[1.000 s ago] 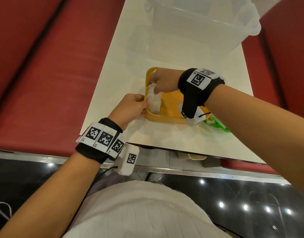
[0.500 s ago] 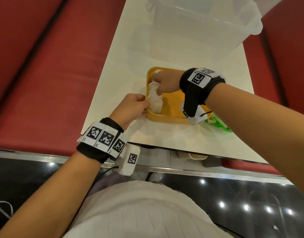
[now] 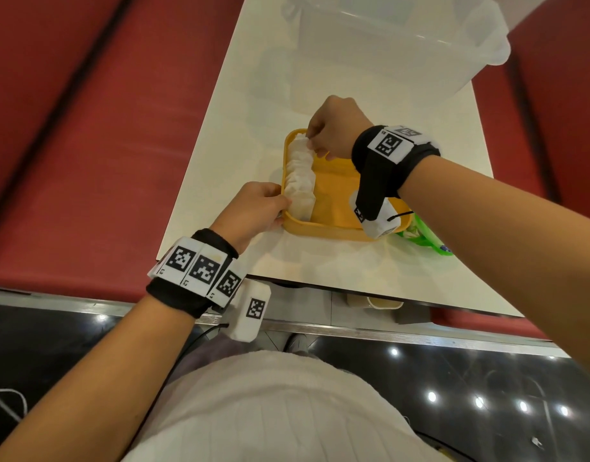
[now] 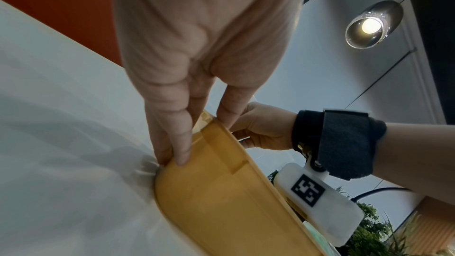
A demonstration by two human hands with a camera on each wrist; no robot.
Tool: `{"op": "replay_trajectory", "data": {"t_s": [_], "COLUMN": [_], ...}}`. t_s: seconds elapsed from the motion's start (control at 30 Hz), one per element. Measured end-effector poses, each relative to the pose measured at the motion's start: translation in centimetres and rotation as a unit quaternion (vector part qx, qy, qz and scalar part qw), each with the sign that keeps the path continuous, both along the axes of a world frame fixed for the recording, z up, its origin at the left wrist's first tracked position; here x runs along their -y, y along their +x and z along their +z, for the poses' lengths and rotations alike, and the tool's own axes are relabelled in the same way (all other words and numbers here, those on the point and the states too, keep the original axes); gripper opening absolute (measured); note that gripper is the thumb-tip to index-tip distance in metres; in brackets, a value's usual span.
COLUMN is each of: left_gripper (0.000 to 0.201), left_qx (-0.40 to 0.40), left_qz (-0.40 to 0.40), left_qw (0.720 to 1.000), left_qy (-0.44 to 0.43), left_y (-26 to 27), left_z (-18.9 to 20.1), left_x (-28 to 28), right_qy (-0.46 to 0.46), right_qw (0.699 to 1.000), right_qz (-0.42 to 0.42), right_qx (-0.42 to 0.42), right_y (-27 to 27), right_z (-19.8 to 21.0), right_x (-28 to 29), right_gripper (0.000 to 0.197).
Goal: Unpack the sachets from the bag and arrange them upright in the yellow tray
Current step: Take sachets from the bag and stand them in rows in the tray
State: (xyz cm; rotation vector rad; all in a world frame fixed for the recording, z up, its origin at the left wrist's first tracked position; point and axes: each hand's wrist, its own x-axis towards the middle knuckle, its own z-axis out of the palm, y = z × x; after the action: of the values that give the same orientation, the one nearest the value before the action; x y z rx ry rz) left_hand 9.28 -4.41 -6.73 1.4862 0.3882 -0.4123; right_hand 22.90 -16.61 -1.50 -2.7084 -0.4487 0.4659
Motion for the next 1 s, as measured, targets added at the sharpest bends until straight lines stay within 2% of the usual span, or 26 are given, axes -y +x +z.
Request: {"op": "replay_trajectory", "data": {"t_s": [0.4, 0.47, 0.63, 0.73, 0.9, 1.0], "left_gripper": [0.023, 0.021, 0.019, 0.022, 0.025, 0.026], "left_qx": [0.002, 0.002, -0.002, -0.003, -0.002, -0.001], "left_qz": [-0.003, -0.003, 0.001, 0.001, -0.003, -0.006], "left_qw": [1.000, 1.000, 1.000, 1.000, 1.000, 1.000], "left_qy": [-0.002, -0.009, -0.016, -0.016, -0.014, -0.008], "left_y": [-0.2, -0.3, -0.4, -0.3, -0.2, -0.2], "left_z": [-0.1, 0.0, 0.0, -0.1, -0.1, -0.1], "left_x": [0.0, 0.0, 0.0, 0.0, -0.1, -0.1], "right_qy": [-0.046, -0.032, -0.003, 0.011, 0.080, 0.104], "right_qw": [0.998, 0.999, 0.999, 1.000, 0.996, 0.994], "right_qz": [0.033, 0.030, 0.042, 0.017, -0.042, -0.029], "right_qx": [-0.021, -0.030, 0.024, 0.022, 0.007, 0.021], "right_y": [0.1, -0.1, -0.2, 0.1, 0.5, 0.0], "right_z": [0.3, 0.1, 0.3, 0.7, 2.9, 4.8], "right_x": [0.5, 0.2, -0.4, -0.3, 1.0, 1.7], "right_gripper": [0.017, 0.016, 0.012, 0.009, 0.011, 0.010]}}
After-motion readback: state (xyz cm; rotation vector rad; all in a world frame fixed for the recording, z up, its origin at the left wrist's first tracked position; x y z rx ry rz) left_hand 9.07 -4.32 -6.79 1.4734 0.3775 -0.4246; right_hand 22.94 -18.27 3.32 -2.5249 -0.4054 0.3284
